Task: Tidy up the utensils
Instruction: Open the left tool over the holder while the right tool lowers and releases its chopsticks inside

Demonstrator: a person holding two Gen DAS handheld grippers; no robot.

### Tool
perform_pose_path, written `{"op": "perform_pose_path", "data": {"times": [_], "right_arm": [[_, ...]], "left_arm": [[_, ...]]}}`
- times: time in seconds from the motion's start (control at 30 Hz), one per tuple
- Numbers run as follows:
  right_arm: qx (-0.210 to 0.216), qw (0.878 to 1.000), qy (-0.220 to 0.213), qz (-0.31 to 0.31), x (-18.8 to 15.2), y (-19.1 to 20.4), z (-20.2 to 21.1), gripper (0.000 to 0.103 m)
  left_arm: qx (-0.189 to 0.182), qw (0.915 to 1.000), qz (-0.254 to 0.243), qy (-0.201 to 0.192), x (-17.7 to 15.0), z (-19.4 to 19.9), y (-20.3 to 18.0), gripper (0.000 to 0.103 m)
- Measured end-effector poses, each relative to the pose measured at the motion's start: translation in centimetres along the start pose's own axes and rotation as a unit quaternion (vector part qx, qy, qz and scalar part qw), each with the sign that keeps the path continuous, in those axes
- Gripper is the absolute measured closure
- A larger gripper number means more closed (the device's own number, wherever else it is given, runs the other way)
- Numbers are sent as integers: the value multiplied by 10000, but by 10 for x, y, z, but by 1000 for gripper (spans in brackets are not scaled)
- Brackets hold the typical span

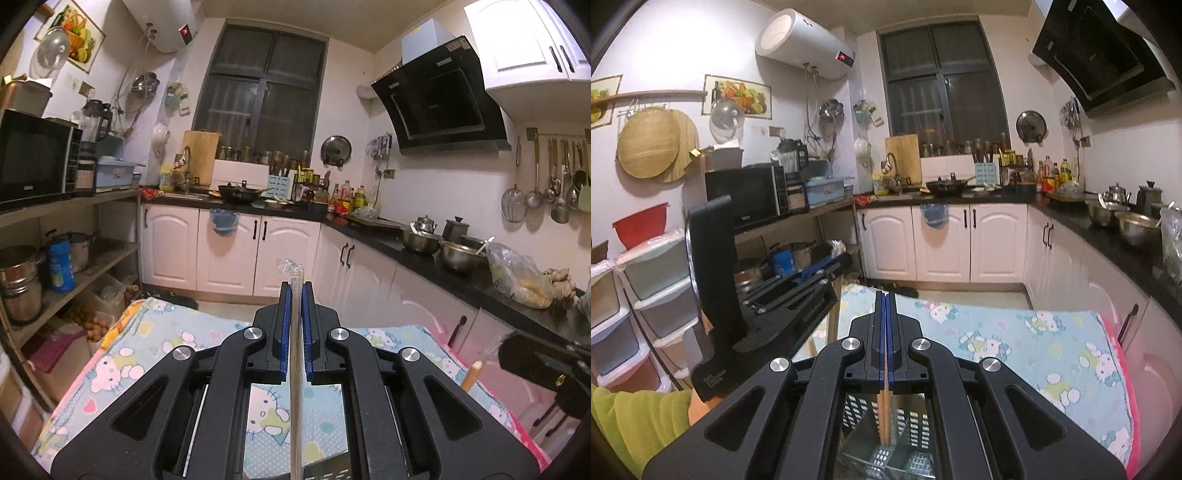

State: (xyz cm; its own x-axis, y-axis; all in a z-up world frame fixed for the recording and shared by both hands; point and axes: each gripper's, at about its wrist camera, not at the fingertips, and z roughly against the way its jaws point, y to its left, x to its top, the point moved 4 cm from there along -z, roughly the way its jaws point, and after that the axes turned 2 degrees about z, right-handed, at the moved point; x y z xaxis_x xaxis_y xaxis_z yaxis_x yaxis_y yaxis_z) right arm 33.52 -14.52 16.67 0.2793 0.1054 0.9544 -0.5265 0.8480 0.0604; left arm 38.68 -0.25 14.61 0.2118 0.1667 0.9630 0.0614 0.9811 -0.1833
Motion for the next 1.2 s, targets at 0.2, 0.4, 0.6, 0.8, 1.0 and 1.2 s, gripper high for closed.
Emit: {"op": "perform_pose_path", "data": {"times": [0.2,0.4,0.6,0.8,1.0,1.2], "right_arm": [[-95,9995,268,-166,-21,-12,-8,102],[-111,9985,446,-288,-35,-19,-12,102],[-96,9972,559,-493,-47,-26,-7,102],[-102,9964,624,-558,-53,-30,-2,102],[-106,9958,672,-607,-58,-31,2,102],[-163,9957,678,-604,-60,-31,7,89]], "left_arm": [[-15,9999,87,138,-12,-4,5,102],[8,9996,125,251,-19,-1,10,102],[-32,9992,149,381,-22,7,14,89],[-80,9983,194,538,-26,18,18,82],[-131,9968,333,709,-29,31,26,76],[-167,9953,510,810,-31,47,32,68]]}}
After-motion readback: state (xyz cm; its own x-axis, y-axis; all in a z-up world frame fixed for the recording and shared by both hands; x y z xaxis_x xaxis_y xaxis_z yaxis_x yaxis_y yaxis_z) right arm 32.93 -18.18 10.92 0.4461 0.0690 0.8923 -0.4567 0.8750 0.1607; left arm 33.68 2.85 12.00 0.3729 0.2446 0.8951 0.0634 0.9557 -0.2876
